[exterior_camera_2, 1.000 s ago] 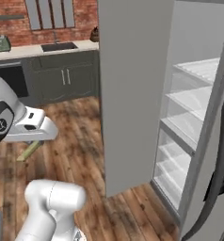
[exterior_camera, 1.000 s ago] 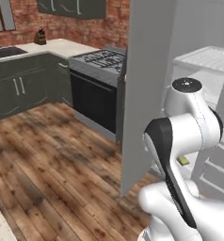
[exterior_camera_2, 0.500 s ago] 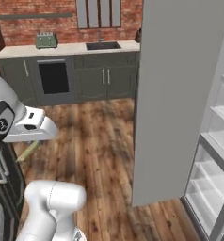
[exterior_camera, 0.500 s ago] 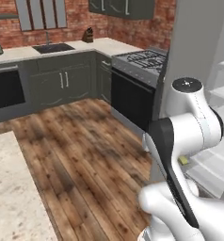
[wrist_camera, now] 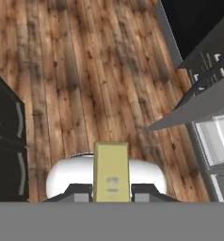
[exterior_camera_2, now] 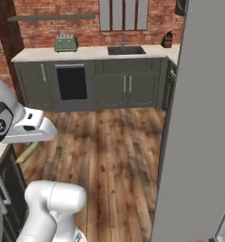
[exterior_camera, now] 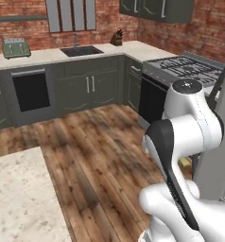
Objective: Retrieve the butter from the fridge and place it on a plate on the dining table. Then retrieve the butter knife by the fridge and place it near the plate.
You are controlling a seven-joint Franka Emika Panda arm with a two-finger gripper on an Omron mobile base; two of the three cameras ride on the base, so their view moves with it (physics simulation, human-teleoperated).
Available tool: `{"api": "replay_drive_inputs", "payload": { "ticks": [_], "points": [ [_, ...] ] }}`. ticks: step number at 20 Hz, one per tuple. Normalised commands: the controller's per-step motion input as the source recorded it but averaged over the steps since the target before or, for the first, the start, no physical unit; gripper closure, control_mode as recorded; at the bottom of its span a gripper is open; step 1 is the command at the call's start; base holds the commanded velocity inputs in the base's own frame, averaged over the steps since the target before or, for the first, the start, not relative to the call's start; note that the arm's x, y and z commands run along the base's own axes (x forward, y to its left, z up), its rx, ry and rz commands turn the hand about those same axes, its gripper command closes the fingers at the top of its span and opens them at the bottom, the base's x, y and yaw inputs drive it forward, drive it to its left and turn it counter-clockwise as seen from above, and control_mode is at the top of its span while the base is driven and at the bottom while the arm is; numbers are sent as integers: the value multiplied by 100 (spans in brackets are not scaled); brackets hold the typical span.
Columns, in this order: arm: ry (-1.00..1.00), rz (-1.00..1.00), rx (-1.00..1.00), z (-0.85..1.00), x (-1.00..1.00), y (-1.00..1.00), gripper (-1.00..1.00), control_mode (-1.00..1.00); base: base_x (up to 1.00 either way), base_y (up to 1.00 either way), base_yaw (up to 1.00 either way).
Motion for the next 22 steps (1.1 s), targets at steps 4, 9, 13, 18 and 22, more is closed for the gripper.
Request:
{"api": "replay_drive_inputs", "payload": {
  "ticks": [4, 9, 13, 18, 22],
  "points": [
    [0, 0, 0, 0, 0, 0, 100, 100, 100, 0, 7],
    [0, 0, 0, 0, 0, 0, 100, 100, 100, 0, 6],
    [0, 0, 0, 0, 0, 0, 100, 100, 100, 5, 1],
    [0, 0, 0, 0, 0, 0, 100, 100, 100, 28, 0],
    [0, 0, 0, 0, 0, 0, 100, 100, 100, 32, 8]
  ]
}}
